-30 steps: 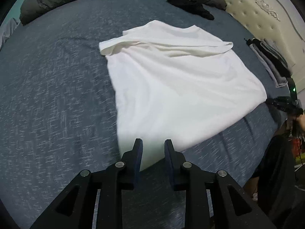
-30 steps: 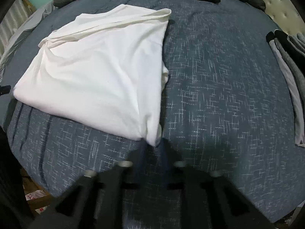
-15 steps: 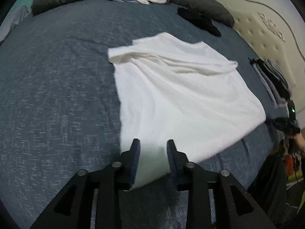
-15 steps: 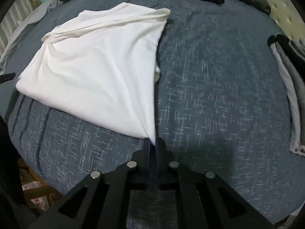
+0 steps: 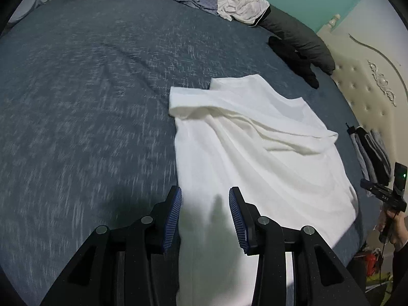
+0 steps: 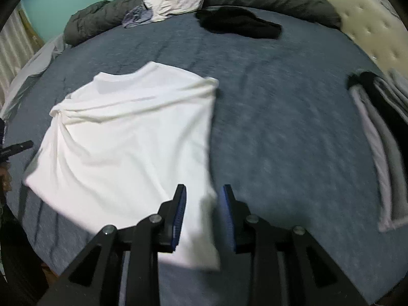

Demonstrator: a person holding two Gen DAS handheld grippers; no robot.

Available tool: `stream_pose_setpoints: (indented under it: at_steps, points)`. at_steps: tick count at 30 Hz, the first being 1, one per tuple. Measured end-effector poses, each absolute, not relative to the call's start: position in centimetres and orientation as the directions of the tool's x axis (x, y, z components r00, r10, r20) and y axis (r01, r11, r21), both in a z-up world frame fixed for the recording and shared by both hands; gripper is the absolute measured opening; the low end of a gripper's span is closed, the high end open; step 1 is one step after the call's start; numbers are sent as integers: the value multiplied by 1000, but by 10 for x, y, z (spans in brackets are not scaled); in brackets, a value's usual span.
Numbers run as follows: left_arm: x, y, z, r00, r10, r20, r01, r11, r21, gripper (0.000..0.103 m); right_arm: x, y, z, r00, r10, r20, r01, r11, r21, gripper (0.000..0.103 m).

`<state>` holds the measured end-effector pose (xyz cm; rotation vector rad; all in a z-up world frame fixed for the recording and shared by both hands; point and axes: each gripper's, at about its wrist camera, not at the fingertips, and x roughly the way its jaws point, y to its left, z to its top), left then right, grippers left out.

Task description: Fold clothes

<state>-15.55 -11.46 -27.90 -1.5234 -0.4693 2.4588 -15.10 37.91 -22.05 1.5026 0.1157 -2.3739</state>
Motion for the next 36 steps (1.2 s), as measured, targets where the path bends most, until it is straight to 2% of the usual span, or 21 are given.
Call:
stream_pose_setpoints:
  at_steps: [10, 13, 20, 26, 28, 30, 33, 35, 36]
  points:
    - [-234, -88, -306, -352, 295, -888, -106, -955, -275, 42, -236, 308, -277, -309, -254, -916, 379, -917, 126, 28]
    - [-249, -91, -305, -376, 304, -875, -97, -952, -290, 42, -259, 298, -287, -293, -239, -926, 383, -917, 116, 28]
    - [-284, -84, -304, -378, 283, -881, -160, -958, -239, 42, -312, 298, -292, -366, -213, -906, 316, -944, 94, 28]
    - [-308, -98, -279, -445, 294, -846, -126, -956, -266, 42, -347, 311, -284, -430, -194, -882, 223, -969, 105, 28]
    - [-309, -110, -268, -492, 278, -825, -87, -959, -271, 45, -353, 318, -276, -470, -176, -865, 197, -976, 91, 28]
    - [-307, -122, -265, -514, 271, -813, -56, -957, -284, 64, -355, 331, -268, -503, -182, -845, 174, -979, 107, 28]
    - [-301, -135, -272, -510, 306, -804, -47, -943, -329, 66, -350, 351, -263, -510, -210, -834, 179, -974, 137, 28]
    - [-298, -141, -283, -493, 299, -817, -34, -945, -326, 66, -343, 360, -265, -509, -208, -835, 192, -973, 126, 36]
    - [-297, -142, -287, -495, 306, -814, -37, -943, -331, 66, -341, 365, -267, -510, -211, -834, 190, -973, 130, 47]
